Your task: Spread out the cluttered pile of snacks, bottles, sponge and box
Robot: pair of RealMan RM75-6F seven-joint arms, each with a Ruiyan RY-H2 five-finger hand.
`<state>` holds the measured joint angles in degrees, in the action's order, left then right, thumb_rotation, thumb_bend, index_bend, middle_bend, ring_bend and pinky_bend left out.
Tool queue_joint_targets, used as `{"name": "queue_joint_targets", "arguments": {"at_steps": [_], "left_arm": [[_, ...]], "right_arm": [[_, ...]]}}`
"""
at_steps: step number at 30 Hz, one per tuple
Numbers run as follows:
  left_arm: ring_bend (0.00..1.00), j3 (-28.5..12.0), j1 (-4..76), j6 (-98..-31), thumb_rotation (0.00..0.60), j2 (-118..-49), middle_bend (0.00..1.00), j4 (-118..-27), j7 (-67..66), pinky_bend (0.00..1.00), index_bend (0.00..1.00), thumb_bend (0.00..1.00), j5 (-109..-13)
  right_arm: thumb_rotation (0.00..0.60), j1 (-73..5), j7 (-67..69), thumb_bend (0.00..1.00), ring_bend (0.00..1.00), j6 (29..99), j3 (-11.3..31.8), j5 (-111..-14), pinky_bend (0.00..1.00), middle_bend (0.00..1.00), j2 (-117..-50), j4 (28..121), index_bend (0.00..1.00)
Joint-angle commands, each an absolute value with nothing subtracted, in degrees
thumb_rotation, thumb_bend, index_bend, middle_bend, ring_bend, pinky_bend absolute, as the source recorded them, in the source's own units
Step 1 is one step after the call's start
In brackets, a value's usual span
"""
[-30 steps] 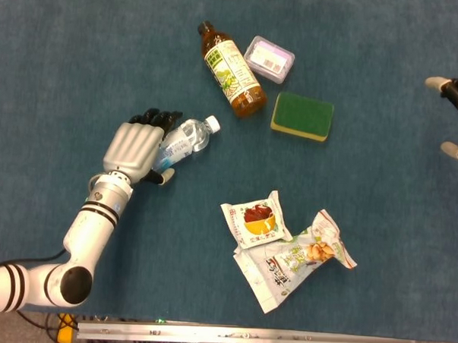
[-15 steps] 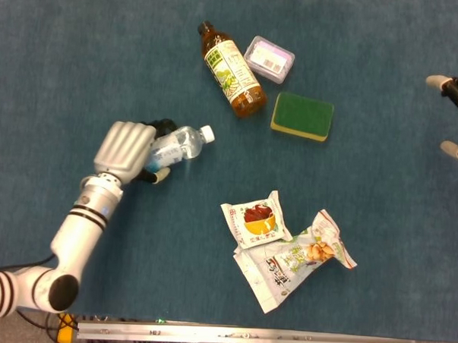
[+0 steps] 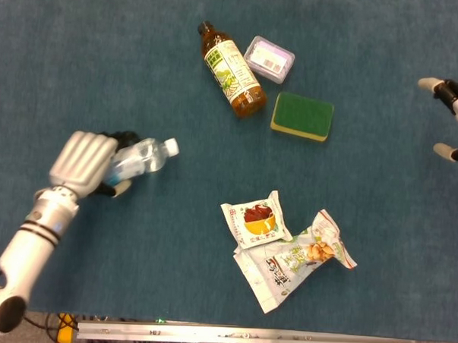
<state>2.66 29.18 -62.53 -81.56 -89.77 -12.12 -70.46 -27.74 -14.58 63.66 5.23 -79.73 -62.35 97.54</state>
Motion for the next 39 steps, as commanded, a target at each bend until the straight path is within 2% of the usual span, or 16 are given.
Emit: {"name": "queue_joint_targets", "arguments": {"at_steps": [1,5,7,9,12,15,26,32,39], "left_arm": [[0.48,4.06,27.77,-62.92,0.600,-79.56,0.55,-89.94,-11.80,0.52,0.50,0.26,-71.91],[0.46,4.69,26.99,-62.45,0.600,-78.04,0.53,-89.89,-11.43,0.52,0.48,0.26,-72.48],[0.41,5.07,26.91,-61.40,0.600,-77.29,0.49,-90.11,-11.46,0.50,0.44,0.26,-72.48],[0.30,5.27,26.99,-60.40,0.600,-76.65,0.38,-90.44,-11.73,0.45,0.35,0.26,-72.32],[0.18,4.97,26.99,-59.76,0.600,-76.20,0.25,-90.99,-11.57,0.40,0.22,0.26,-72.33],[0.13,4.59,26.94,-59.58,0.600,-75.79,0.21,-91.52,-11.29,0.38,0.17,0.26,-72.71],[0.12,3.38,25.98,-61.30,0.600,-73.30,0.16,-94.33,-10.23,0.36,0.13,0.26,-74.81],[0.12,2.20,25.36,-63.86,0.600,-71.46,0.16,-96.17,-10.15,0.35,0.12,0.26,-76.68],[0.12,0.58,26.01,-64.30,0.600,-70.41,0.16,-96.40,-9.00,0.33,0.12,0.26,-78.49]], "right_arm": [[0.600,-27.75,-14.87,0.05,0.40,63.61,5.23,-79.64,0.59,0.40,-62.44,97.75,0.24],[0.600,-27.83,-15.41,0.05,0.40,63.56,5.32,-79.54,0.59,0.40,-62.52,98.09,0.24],[0.600,-27.85,-15.69,0.05,0.40,63.54,5.37,-79.41,0.59,0.40,-62.53,98.25,0.24],[0.600,-27.87,-15.88,0.05,0.40,63.45,5.38,-79.25,0.59,0.40,-62.50,98.39,0.24],[0.600,-27.94,-16.23,0.05,0.40,63.24,5.37,-79.09,0.59,0.40,-62.48,98.67,0.24],[0.600,-28.04,-16.59,0.05,0.40,63.15,5.41,-79.07,0.59,0.40,-62.41,99.05,0.24],[0.600,-29.73,-16.34,0.04,0.37,61.00,6.44,-77.92,0.55,0.37,-62.61,100.19,0.23],[0.600,-32.57,-16.82,0.04,0.24,57.07,8.00,-74.20,0.40,0.30,-64.49,100.09,0.13],[0.597,-39.91,-20.31,0.01,0.17,47.64,10.46,-65.60,0.29,0.22,-68.29,96.75,0.06]]}}
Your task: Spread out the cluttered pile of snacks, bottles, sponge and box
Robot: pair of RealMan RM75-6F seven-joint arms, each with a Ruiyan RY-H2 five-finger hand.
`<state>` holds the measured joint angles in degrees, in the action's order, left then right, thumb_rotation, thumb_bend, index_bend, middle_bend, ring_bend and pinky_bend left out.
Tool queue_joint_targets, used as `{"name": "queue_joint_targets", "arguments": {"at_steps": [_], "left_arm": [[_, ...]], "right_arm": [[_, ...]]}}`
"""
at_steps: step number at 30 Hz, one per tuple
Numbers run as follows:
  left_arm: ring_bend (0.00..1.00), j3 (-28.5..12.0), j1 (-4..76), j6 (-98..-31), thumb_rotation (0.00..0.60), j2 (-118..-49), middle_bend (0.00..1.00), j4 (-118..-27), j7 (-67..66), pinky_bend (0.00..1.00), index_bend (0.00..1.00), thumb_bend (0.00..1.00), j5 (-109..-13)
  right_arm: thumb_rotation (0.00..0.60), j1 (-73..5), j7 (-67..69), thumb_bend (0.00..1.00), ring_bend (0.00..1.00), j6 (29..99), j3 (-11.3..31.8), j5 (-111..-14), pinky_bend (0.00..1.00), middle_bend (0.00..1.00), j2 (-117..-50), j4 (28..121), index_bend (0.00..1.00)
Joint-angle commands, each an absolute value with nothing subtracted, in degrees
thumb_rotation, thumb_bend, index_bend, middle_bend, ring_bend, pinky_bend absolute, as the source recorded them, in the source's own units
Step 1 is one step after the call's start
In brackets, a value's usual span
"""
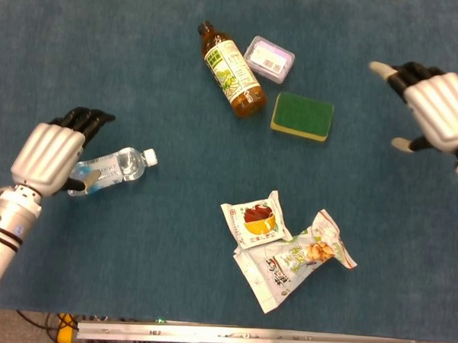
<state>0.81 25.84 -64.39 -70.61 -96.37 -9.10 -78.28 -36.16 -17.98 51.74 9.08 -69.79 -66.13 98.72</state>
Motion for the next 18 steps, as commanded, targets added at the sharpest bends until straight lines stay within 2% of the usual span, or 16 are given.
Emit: {"name": "queue_joint_targets", "arguments": {"at_steps": [1,8,10,12,14,18], "left_arm": [[0.12,0.47,26.02,-64.31,0.600,-70.23,0.16,-96.58,-8.84,0.33,0.12,0.26,-78.66],[0.12,0.95,24.51,-66.11,0.600,-68.87,0.16,-97.38,-7.29,0.31,0.12,0.26,-80.28],[0.12,1.16,23.78,-66.94,0.600,-68.40,0.16,-97.42,-6.66,0.30,0.12,0.26,-80.67],[0.12,1.36,23.21,-67.49,0.600,-67.95,0.16,-97.46,-6.26,0.30,0.12,0.26,-80.91],[0.12,1.50,22.56,-68.19,0.600,-67.50,0.16,-97.52,-5.79,0.29,0.12,0.26,-81.18],[0.12,1.76,21.49,-69.21,0.600,-66.87,0.16,-97.46,-4.78,0.29,0.12,0.26,-81.73]], "right_arm": [[0.590,-41.25,-21.22,0.01,0.16,46.44,10.87,-63.94,0.28,0.22,-69.06,96.20,0.05],[0.457,-48.36,-23.87,0.01,0.14,39.99,11.97,-55.87,0.22,0.21,-73.00,93.25,0.02],[0.435,-50.64,-23.75,0.18,0.12,37.27,12.03,-53.59,0.21,0.19,-73.89,92.12,0.00],[0.419,-52.45,-23.71,0.41,0.11,35.64,11.98,-52.00,0.19,0.17,-74.89,90.74,0.00],[0.416,-54.46,-24.02,0.48,0.10,34.32,11.60,-50.36,0.19,0.16,-76.30,89.02,0.00],[0.415,-57.89,-25.05,0.51,0.10,33.61,10.80,-47.23,0.19,0.16,-79.47,85.63,0.00]]}}
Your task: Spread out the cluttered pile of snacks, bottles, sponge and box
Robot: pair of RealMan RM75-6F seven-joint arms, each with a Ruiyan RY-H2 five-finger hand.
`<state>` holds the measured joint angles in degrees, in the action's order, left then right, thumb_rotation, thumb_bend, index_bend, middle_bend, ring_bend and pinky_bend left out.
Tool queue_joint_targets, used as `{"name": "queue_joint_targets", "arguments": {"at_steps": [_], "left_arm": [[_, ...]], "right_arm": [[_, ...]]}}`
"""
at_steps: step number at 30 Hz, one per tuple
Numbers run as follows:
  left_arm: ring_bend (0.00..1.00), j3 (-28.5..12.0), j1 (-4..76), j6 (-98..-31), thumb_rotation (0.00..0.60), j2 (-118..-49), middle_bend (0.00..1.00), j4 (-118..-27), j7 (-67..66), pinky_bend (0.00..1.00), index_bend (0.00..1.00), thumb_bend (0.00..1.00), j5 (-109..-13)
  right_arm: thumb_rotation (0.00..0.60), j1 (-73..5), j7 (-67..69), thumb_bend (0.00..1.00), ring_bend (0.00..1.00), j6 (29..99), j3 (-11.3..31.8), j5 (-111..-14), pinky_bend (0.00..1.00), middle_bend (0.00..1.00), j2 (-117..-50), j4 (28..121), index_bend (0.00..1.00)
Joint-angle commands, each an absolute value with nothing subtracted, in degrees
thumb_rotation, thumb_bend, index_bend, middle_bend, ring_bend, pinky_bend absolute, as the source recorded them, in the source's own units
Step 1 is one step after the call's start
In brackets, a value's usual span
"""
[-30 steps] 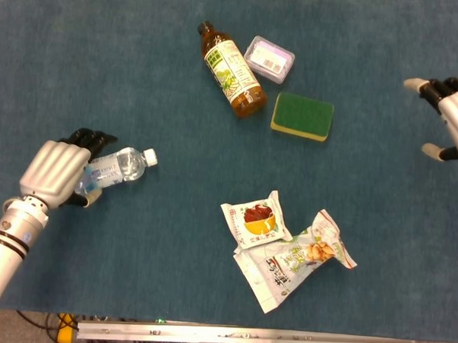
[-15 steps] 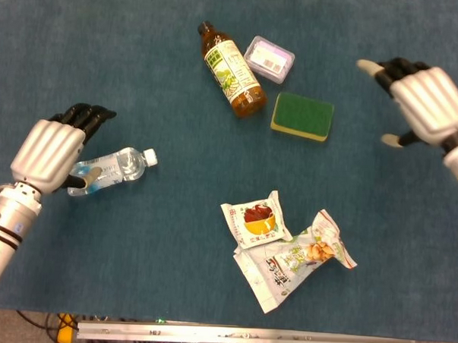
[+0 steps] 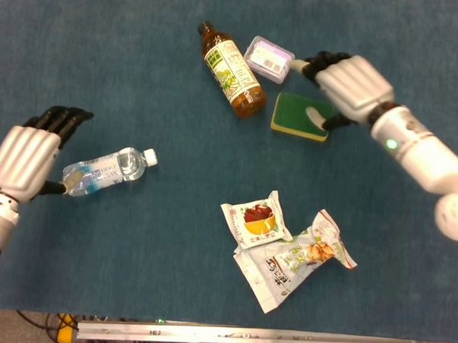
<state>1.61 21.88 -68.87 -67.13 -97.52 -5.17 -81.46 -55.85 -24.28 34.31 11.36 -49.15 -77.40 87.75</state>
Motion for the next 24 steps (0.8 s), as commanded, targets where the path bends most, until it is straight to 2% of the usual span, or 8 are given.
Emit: {"name": "queue_joint_targets", "arguments": {"at_steps": [1,6,14,24], "left_arm": [[0.12,1.88,21.22,-69.37,0.600,-66.71,0.16,-97.37,-4.52,0.29,0.12,0.26,-81.87],[0.12,2.15,20.14,-70.03,0.600,-66.23,0.16,-96.79,-3.33,0.29,0.12,0.26,-82.21],[0.12,2.32,18.76,-70.69,0.600,-65.72,0.16,-95.60,-1.09,0.28,0.12,0.26,-82.74],[0.11,2.39,17.46,-70.96,0.600,-65.22,0.16,-94.24,1.04,0.28,0.12,0.26,-83.02]], "right_arm": [[0.415,-58.83,-25.35,0.51,0.10,33.78,10.65,-46.29,0.19,0.16,-80.49,84.55,0.00],[0.416,-62.25,-26.55,0.52,0.10,34.47,9.91,-41.25,0.19,0.16,-84.34,80.35,0.00],[0.413,-67.58,-27.70,0.45,0.10,33.70,8.82,-32.76,0.19,0.16,-89.91,73.34,0.00],[0.412,-71.56,-27.82,0.45,0.10,32.28,7.54,-27.95,0.19,0.16,-95.05,66.83,0.00]]}}
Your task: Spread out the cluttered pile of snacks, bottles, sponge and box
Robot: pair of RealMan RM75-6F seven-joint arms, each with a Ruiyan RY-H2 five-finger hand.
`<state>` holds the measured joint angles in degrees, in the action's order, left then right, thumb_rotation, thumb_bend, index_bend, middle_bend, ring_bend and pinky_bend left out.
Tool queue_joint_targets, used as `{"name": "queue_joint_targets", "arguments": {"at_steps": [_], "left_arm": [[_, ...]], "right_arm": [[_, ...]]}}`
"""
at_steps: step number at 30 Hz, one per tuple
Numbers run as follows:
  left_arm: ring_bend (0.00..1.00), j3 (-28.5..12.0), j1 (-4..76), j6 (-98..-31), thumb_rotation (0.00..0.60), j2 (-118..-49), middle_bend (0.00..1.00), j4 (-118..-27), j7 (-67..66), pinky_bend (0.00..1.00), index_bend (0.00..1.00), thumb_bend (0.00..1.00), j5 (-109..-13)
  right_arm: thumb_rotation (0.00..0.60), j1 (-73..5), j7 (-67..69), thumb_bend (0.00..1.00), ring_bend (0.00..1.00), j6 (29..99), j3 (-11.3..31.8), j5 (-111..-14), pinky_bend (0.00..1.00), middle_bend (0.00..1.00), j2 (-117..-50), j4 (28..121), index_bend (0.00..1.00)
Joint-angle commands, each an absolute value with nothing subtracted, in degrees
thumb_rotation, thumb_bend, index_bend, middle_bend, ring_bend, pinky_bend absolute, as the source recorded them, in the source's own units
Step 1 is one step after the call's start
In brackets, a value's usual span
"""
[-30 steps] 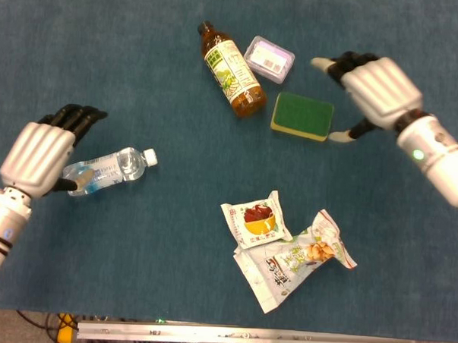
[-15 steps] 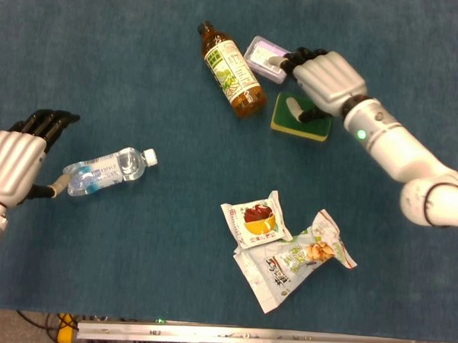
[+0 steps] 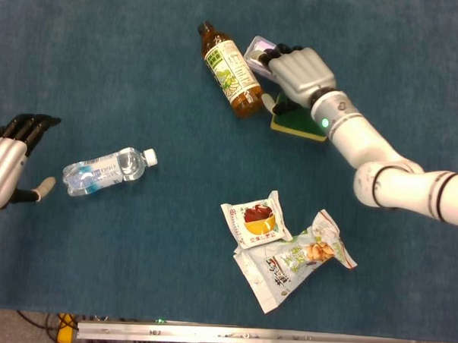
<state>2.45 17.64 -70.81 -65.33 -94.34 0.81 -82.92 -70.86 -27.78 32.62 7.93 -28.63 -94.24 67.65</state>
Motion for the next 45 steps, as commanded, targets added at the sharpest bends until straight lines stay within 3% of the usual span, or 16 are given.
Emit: {"name": "queue_joint_targets", "arguments": {"at_steps": [1,12,20,28,45], "left_arm": [[0.11,2.35,17.38,-71.02,0.600,-65.15,0.16,-94.20,1.14,0.28,0.12,0.26,-83.08],[0.11,2.06,16.67,-71.35,0.600,-64.95,0.16,-94.27,1.46,0.28,0.12,0.26,-83.79],[0.11,1.60,16.46,-71.69,0.600,-64.89,0.16,-94.61,1.54,0.28,0.12,0.26,-84.31],[0.11,0.48,17.47,-70.07,0.600,-65.27,0.16,-93.51,2.63,0.28,0.12,0.26,-83.72],[0.11,-2.36,23.50,-66.95,0.600,-68.23,0.22,-87.53,4.72,0.27,0.16,0.26,-87.93]], "right_arm": [[0.412,-71.80,-27.79,0.45,0.10,32.17,7.45,-27.75,0.19,0.16,-95.36,66.54,0.00],[0.406,-73.84,-26.25,0.45,0.10,30.79,7.11,-28.11,0.19,0.16,-96.88,66.39,0.00],[0.393,-72.51,-19.54,0.45,0.10,28.02,10.90,-37.01,0.19,0.17,-95.62,71.59,0.00],[0.393,-67.24,-15.11,0.44,0.10,33.01,10.87,-47.99,0.19,0.18,-90.79,76.68,0.00],[0.394,-57.91,-18.99,0.41,0.10,46.64,6.86,-49.89,0.19,0.18,-74.98,91.87,0.00]]}}
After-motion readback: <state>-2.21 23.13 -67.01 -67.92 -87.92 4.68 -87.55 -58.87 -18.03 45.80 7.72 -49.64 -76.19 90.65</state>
